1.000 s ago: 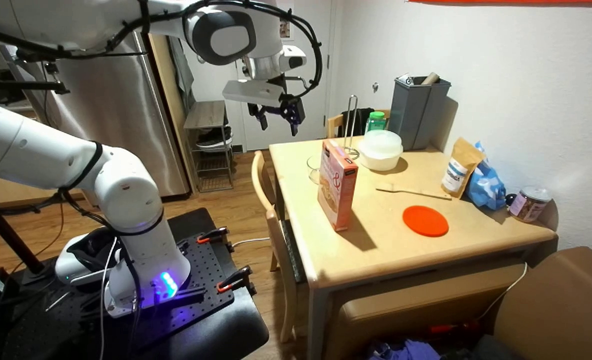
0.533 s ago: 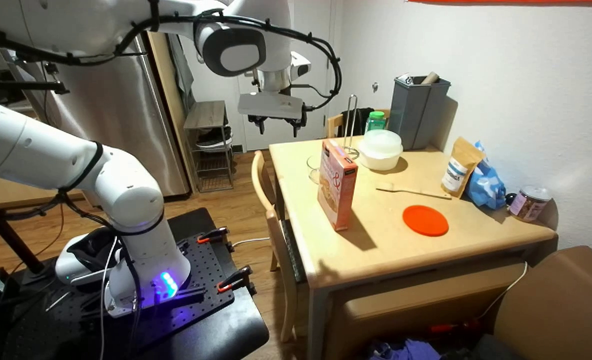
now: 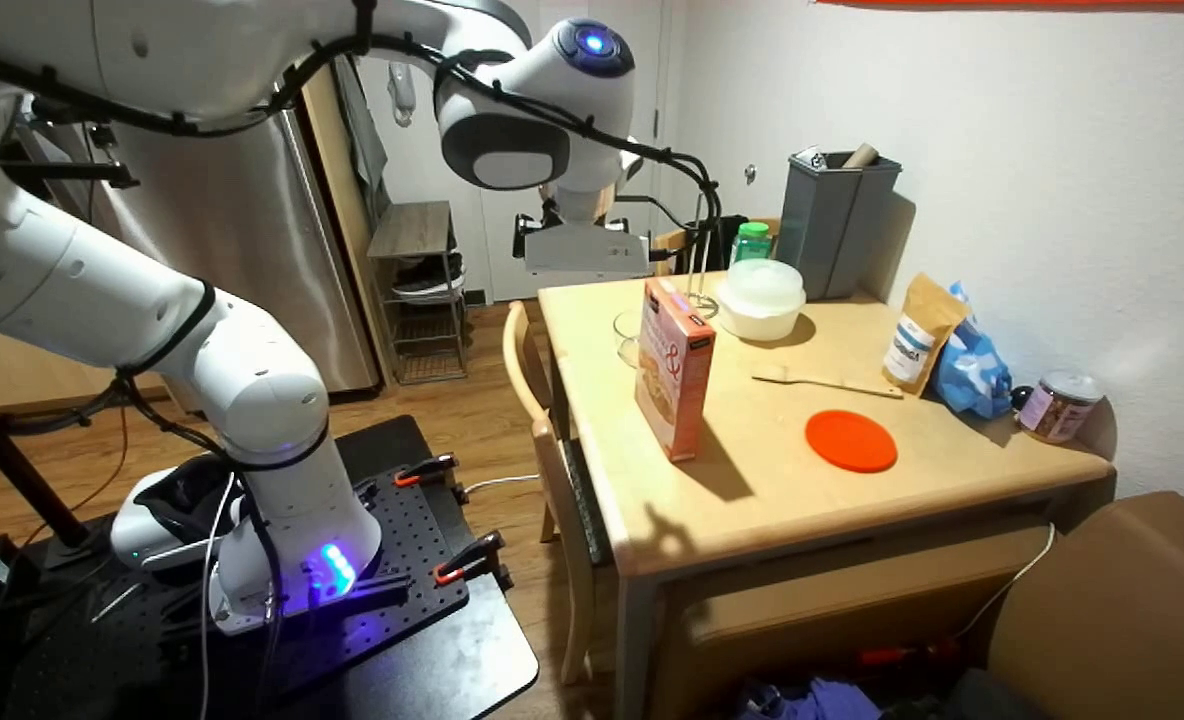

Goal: Pour some cereal into the clear bowl

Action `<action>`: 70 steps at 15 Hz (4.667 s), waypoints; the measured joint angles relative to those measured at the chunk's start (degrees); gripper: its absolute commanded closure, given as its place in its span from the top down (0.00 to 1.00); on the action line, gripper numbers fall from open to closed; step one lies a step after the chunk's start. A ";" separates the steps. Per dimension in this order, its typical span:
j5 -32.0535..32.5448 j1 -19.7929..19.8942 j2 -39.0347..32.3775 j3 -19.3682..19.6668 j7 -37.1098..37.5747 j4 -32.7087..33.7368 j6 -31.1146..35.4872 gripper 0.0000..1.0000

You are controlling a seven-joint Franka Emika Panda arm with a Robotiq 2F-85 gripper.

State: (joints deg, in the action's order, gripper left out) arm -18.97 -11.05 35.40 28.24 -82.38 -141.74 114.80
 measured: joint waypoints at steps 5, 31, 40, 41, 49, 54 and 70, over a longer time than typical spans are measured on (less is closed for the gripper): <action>-3.44 1.08 -1.26 -0.31 -1.13 0.17 0.01 1.00; -23.91 14.43 -28.01 -6.46 -20.51 13.15 7.61 1.00; -27.24 23.65 -41.74 -8.19 -28.57 27.32 -0.40 1.00; -27.24 24.70 -43.07 -8.56 -29.70 28.83 -3.03 1.00; -27.16 30.90 -53.72 -12.10 -34.61 40.66 -24.06 1.00; -27.35 34.03 -58.23 -14.05 -34.62 47.64 -30.05 1.00; -39.65 36.42 -65.50 -15.94 -33.08 50.49 -30.50 1.00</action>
State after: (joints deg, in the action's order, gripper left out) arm -58.62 25.37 -30.10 12.31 -115.47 -91.24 84.30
